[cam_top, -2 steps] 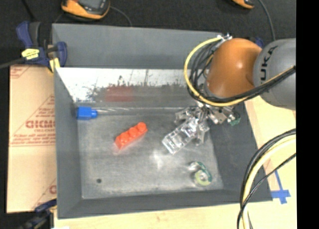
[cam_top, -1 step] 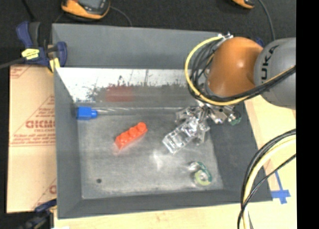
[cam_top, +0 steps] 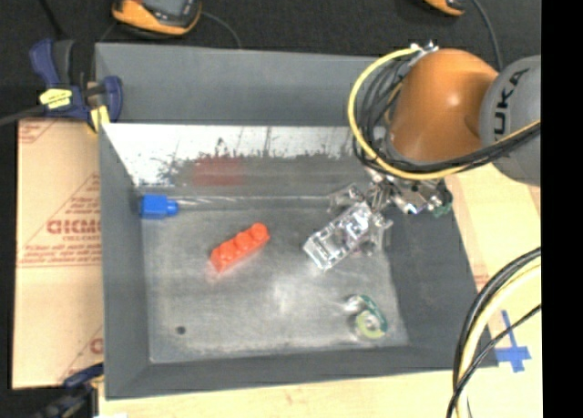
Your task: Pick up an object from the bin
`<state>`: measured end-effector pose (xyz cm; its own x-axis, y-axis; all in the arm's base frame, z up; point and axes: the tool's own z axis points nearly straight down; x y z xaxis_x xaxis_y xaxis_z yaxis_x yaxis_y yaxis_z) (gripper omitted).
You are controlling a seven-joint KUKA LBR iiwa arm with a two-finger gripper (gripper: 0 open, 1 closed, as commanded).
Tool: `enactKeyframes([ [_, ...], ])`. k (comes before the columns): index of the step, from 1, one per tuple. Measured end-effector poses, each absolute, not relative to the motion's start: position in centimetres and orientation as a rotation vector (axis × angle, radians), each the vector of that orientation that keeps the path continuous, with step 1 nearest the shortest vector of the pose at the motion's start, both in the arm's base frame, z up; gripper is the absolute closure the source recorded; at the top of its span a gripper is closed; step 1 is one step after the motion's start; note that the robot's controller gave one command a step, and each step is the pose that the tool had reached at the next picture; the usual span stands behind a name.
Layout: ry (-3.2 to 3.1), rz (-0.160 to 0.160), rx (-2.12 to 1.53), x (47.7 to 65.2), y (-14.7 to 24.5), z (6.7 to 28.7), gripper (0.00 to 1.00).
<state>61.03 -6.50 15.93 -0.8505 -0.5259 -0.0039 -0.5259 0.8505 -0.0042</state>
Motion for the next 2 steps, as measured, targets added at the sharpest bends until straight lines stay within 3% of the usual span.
enactKeyframes([
  [1,3.021,-0.004,-0.847,61.09,-6.62,17.97,1.00],
  [2,3.022,-0.001,-0.840,61.16,-6.67,17.91,1.00],
])
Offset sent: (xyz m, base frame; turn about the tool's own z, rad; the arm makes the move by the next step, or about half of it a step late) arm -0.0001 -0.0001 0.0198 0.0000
